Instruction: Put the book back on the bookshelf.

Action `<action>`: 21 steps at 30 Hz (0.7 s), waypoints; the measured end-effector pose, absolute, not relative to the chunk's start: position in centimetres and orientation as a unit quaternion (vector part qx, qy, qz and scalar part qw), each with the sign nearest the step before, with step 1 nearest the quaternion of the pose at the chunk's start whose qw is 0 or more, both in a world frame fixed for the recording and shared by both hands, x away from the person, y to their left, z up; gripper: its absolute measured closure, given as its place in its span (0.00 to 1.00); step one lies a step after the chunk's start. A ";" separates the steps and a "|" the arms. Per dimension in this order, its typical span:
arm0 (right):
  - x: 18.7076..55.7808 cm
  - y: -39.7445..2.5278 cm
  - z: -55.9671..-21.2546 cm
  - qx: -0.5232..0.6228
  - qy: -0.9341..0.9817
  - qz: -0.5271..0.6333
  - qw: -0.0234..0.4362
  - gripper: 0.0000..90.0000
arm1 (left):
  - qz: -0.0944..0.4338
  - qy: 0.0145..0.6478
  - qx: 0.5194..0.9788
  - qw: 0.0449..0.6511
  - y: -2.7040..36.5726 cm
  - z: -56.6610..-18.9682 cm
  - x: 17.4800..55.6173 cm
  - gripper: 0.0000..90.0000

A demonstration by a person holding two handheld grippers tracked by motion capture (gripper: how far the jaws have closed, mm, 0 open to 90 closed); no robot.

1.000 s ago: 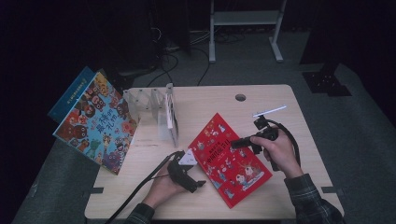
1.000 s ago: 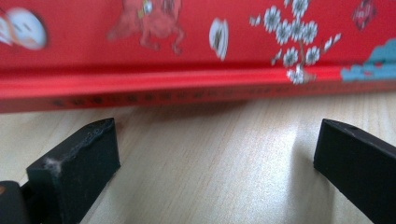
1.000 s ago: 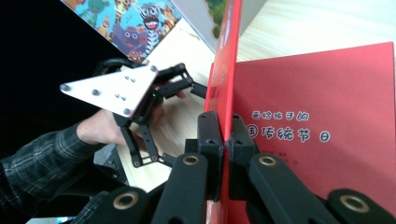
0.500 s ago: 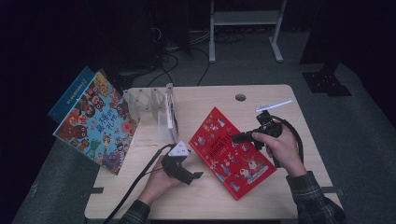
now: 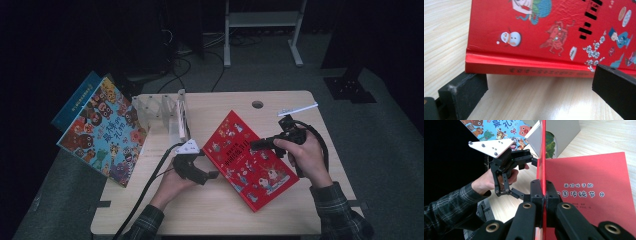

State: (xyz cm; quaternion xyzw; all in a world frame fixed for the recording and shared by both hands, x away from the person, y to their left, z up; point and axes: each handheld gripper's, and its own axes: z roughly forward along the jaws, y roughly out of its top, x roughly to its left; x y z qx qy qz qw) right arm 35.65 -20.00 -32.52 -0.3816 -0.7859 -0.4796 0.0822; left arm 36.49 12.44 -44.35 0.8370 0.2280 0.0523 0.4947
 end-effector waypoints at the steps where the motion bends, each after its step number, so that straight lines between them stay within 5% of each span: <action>1: 35.6 -20.0 -32.5 -0.379 -0.786 -0.481 0.082 0.97 | 0.051 0.228 0.837 0.494 12.4 -44.4 36.6 0.00; 21: 35.3 -20.5 -31.6 -0.364 -0.777 -0.504 0.096 0.97 | 0.019 0.223 0.795 0.564 12.7 -41.5 37.6 0.00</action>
